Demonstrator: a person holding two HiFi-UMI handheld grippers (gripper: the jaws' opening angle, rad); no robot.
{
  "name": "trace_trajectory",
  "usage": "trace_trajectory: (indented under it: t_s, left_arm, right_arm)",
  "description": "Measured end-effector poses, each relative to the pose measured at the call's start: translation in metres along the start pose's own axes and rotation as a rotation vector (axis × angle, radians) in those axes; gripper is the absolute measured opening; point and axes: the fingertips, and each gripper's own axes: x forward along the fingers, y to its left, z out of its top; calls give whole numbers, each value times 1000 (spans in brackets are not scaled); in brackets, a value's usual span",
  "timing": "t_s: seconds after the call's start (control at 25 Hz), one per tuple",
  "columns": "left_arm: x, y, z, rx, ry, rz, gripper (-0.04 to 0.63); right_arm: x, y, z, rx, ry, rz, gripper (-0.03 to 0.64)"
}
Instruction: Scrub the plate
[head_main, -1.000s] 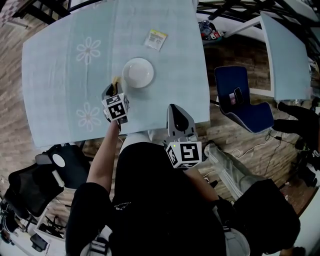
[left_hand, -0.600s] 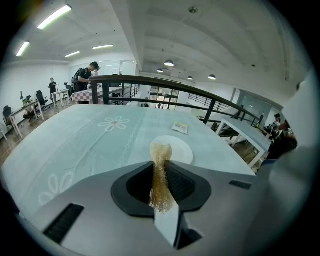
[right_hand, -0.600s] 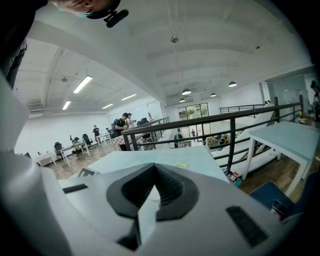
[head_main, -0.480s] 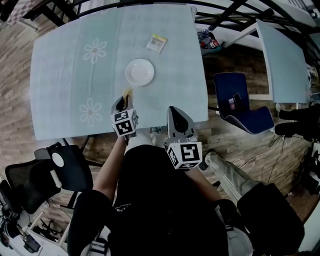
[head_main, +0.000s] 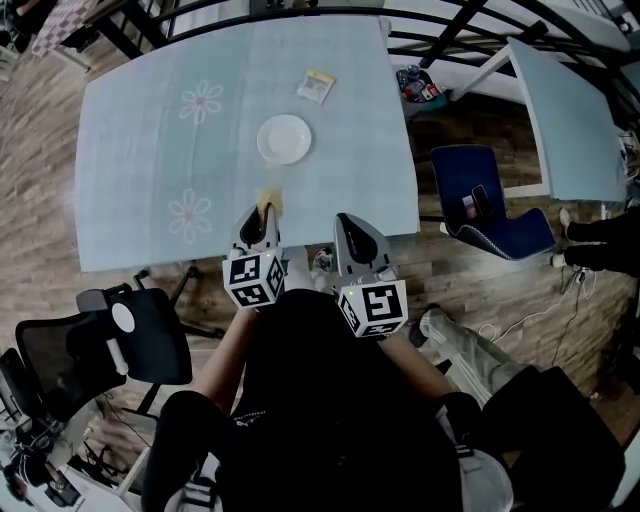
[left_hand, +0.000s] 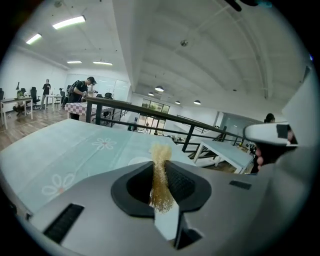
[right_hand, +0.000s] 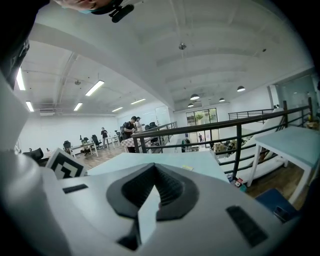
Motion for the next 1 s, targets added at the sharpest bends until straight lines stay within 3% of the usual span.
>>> trace_trajectory:
  t_s: [0.2,0.52,0.76,1.0]
  left_arm:
    - [-35,-37,17,55,-58,-51,69]
    - [-76,-75,55,44,-213,-117,69]
    - [-103,-94,75,88,-313,-194,69]
    - [-123,-109,92,77,-396,-250,69]
  right_arm:
    - [-15,3,14,-15,-45,15,8]
    - [-34,2,33,-23,-117,13,9]
    - [-43,8,40,-9,-135,29,9]
    - [-55,17,36,3,-117,69,9]
